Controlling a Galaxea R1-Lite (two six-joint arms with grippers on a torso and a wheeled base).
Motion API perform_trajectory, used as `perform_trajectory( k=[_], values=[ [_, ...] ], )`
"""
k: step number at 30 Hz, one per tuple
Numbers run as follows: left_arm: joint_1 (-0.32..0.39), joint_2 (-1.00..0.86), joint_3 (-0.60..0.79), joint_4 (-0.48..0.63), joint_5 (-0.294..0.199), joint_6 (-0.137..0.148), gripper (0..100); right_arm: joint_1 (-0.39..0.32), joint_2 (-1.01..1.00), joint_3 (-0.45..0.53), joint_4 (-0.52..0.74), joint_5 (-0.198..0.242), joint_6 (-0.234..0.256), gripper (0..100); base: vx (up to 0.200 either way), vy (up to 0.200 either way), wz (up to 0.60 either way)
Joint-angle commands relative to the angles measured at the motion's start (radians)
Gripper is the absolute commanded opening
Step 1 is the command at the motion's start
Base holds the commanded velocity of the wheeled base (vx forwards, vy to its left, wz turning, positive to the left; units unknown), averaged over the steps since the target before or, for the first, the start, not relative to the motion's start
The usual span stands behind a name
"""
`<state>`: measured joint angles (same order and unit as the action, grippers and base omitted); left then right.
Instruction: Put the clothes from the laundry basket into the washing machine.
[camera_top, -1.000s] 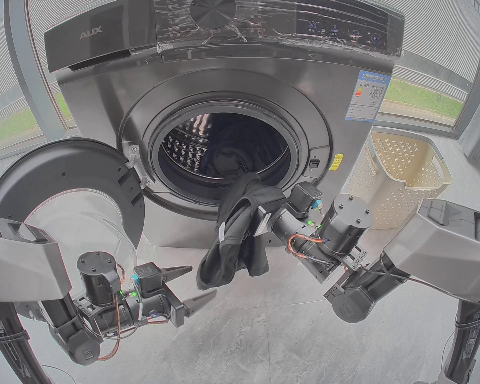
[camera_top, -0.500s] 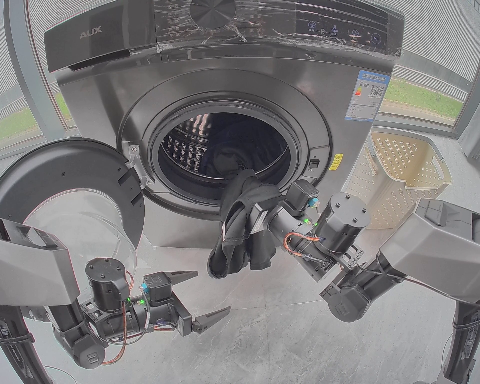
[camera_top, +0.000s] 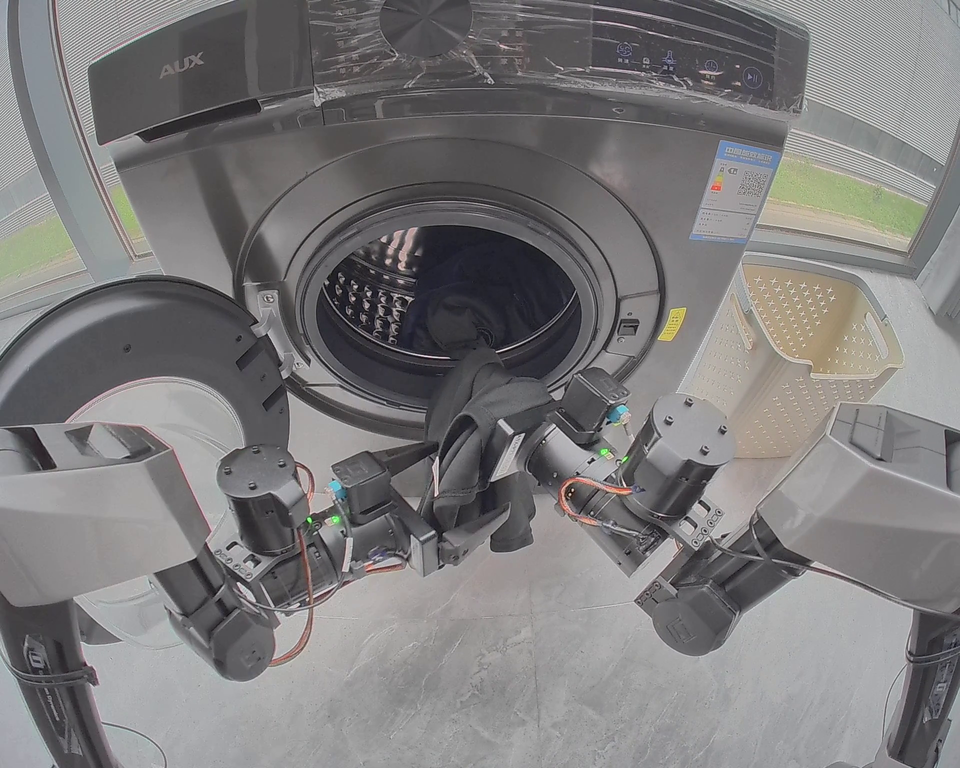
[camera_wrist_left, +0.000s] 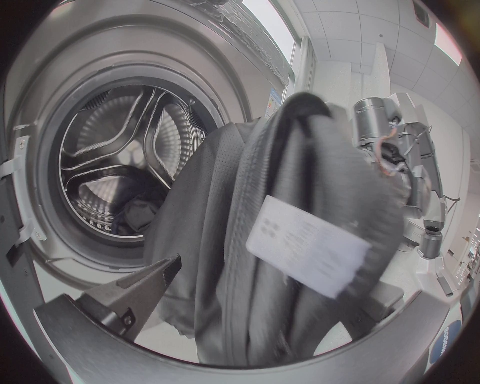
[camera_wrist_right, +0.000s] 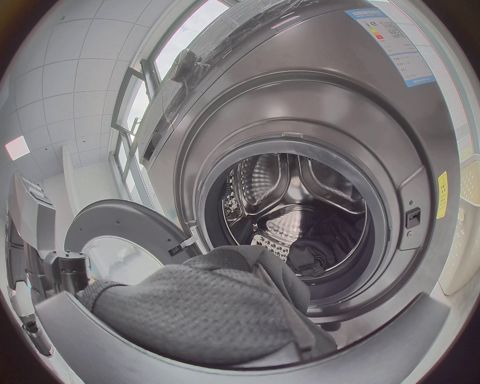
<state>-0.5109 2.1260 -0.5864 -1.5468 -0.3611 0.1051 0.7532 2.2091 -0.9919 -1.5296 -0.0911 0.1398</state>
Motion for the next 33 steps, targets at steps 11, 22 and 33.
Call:
perform_trajectory(
  k=[11,22,33],
  values=[
    [0.006,0.201,-0.248,0.002,0.04,-0.045,100,0.043,-0.022,0.006,0.0,-0.003,0.0,0,0.0,0.0,0.0],
    [0.028,0.253,-0.313,0.001,0.077,-0.056,100,0.057,-0.034,0.007,-0.001,-0.006,0.001,0,0.0,0.0,0.0],
    [0.064,0.243,-0.354,-0.003,0.119,-0.104,0,0.018,-0.045,0.024,-0.006,-0.006,0.009,0,0.0,0.0,0.0]
  ],
)
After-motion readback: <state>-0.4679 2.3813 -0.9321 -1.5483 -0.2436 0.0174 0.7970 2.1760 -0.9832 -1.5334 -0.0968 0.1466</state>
